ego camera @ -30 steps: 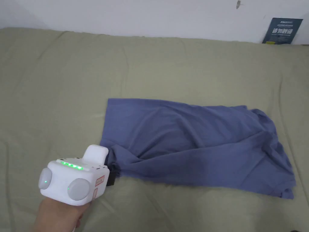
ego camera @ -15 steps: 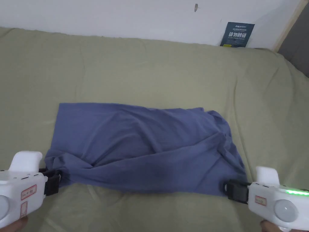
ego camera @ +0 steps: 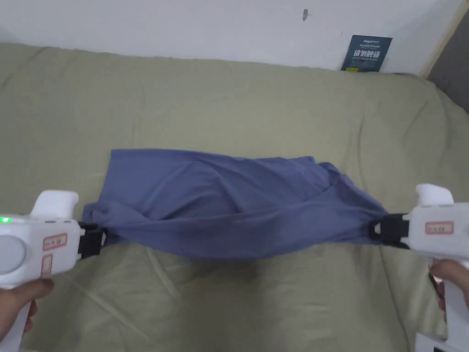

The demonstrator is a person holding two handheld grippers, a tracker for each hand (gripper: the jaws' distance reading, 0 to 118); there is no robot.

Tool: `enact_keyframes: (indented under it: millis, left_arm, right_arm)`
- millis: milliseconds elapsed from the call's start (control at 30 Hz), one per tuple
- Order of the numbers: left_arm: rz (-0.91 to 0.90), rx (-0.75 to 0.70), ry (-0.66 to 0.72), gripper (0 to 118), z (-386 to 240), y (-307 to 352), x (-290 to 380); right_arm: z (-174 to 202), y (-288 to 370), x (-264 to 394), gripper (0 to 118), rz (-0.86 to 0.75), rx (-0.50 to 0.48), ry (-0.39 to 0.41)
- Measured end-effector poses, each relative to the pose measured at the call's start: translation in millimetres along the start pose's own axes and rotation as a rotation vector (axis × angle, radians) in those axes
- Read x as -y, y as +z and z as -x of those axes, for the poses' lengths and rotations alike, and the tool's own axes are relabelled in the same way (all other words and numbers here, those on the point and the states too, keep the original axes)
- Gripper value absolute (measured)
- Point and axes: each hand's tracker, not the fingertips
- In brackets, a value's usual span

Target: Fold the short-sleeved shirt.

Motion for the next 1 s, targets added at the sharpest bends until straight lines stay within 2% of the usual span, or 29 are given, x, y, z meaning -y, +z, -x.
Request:
enact_keyframes:
  millis: [100,233,367,467,500,533,567,600,633,667,700,733,800,867,900,933,967,1000]
  left_arm:
    - [-0.018,0.01,-0.007,13,0.1,30.1,-0.2]
    - [-0.033,0.015,0.006,13,2.5,69.3,24.9]
    - [0.056,0.015,0.043,13,11.2,73.3,68.7]
    - [0.129,-0.021,0.058,13,15.4,44.0,103.6]
    - [0.142,-0.049,0.084,14,16.6,33.0,114.1]
    - [0.14,-0.069,0.118,31,18.2,26.3,121.4]
    - [0.128,-0.073,0.155,43,22.4,20.2,128.7]
    - [0.059,-0.035,0.171,58,22.6,20.7,134.0]
    - [0.023,-0.068,0.165,58,20.1,25.5,137.1]
    - [-0.003,-0.103,0.14,110,17.6,33.5,140.8]
    - [-0.099,-0.111,0.174,118,15.6,48.5,149.1]
    - [-0.153,-0.133,0.101,113,10.6,60.6,149.2]
    - [-0.19,-0.162,0.077,118,-5.1,89.1,163.1]
    - [-0.274,-0.164,0.052,118,-1.0,119.0,179.1]
    - [-0.31,-0.181,0.043,118,-4.5,125.7,185.3]
    - [-0.296,-0.197,0.046,118,-6.8,126.5,187.8]
    - [-0.282,-0.198,0.051,117,-16.7,126.3,186.0]
    - [-0.267,-0.193,0.057,102,-15.8,124.2,183.3]
  right_arm:
    - [14.6,37.3,4.8,8,0.0,0.002,0.028]
    - [15.2,65.7,36.0,8,0.019,-0.011,0.054]
    - [1.3,53.4,90.5,8,0.107,-0.016,0.039]
    - [-11.3,25.2,132.1,8,0.157,-0.002,0.01]
    - [-13.5,15.7,145.4,12,0.166,0.015,0.013]
    - [-14.6,10.2,155.2,30,0.158,0.028,0.018]
    - [-17.0,8.6,165.5,64,0.092,0.044,0.023]
    - [-28.5,0.1,170.2,77,0.006,0.04,0.037]
    - [-30.8,2.7,176.1,77,-0.063,0.035,0.045]
    - [-31.1,11.3,179.8,114,-0.084,-0.038,0.034]
    - [-27.2,23.2,183.5,118,-0.096,-0.08,0.007]
    - [-19.9,39.8,190.0,118,-0.141,-0.1,-0.002]
    - [-2.1,69.2,205.0,118,-0.207,-0.121,0.018]
    - [22.5,92.7,215.7,118,-0.272,-0.172,0.026]
    - [29.0,98.1,223.0,116,-0.279,-0.229,0.001]
    - [33.8,100.3,230.1,109,-0.276,-0.282,-0.036]
    - [37.6,99.9,234.5,77,-0.271,-0.331,-0.066]
    - [48.4,100.0,236.0,28,-0.272,-0.358,-0.097]
